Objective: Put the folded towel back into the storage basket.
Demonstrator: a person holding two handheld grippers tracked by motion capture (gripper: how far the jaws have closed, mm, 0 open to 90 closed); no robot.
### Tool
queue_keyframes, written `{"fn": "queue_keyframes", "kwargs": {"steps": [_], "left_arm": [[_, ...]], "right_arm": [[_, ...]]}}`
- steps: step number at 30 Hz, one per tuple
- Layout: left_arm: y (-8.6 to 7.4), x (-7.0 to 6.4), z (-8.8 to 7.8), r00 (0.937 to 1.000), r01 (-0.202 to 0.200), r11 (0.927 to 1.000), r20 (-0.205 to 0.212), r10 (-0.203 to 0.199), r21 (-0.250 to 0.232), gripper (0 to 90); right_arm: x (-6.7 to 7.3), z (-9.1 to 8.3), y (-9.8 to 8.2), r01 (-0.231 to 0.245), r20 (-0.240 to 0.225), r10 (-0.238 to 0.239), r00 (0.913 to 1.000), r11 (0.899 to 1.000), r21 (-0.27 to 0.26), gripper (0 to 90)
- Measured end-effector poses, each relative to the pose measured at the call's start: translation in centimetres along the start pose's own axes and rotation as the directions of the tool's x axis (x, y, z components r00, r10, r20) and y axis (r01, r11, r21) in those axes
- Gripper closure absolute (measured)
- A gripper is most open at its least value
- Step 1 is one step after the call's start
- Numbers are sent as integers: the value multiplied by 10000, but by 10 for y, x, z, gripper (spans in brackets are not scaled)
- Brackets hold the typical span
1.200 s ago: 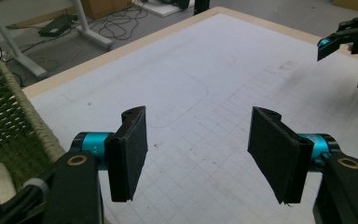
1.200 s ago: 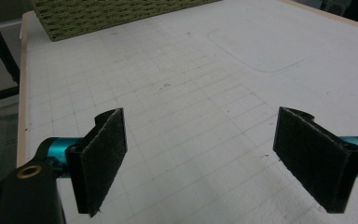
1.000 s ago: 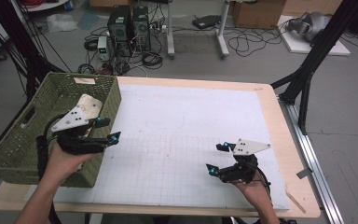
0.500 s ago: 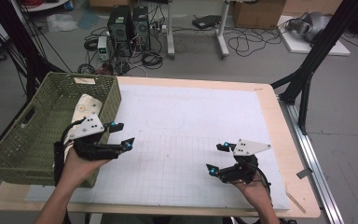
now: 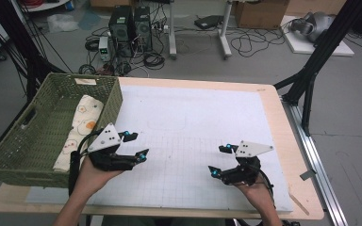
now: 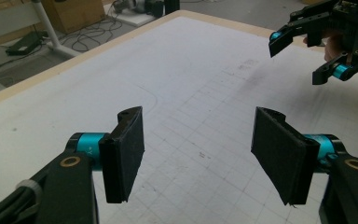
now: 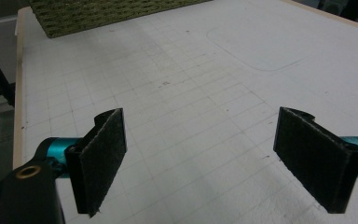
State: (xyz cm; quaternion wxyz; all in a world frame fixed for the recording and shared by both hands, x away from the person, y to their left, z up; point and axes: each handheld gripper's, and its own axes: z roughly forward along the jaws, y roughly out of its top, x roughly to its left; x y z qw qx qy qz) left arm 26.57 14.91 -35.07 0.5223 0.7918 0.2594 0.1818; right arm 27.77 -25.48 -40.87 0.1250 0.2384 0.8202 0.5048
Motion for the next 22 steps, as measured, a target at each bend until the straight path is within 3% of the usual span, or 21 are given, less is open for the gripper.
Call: {"fn": "queue_keyframes", "kwargs": {"steps": [10, 16, 22], "left_arm": [[-14, -13, 18, 9992, 267, 9995, 318, -261, -192, 344], [-17, -17, 23, 9992, 39, 10000, 409, -40, 18, 344], [-27, -17, 27, 9988, 146, 9997, 458, -155, 207, 344]], "right_arm": [[0, 1, -1, -16, -22, 16, 10000, 10000, 55, 163], [-1, 0, -2, -61, 4, 61, 10000, 10000, -5, 164], [-1, -3, -3, -210, 61, 211, 9998, 9997, -140, 163]]}}
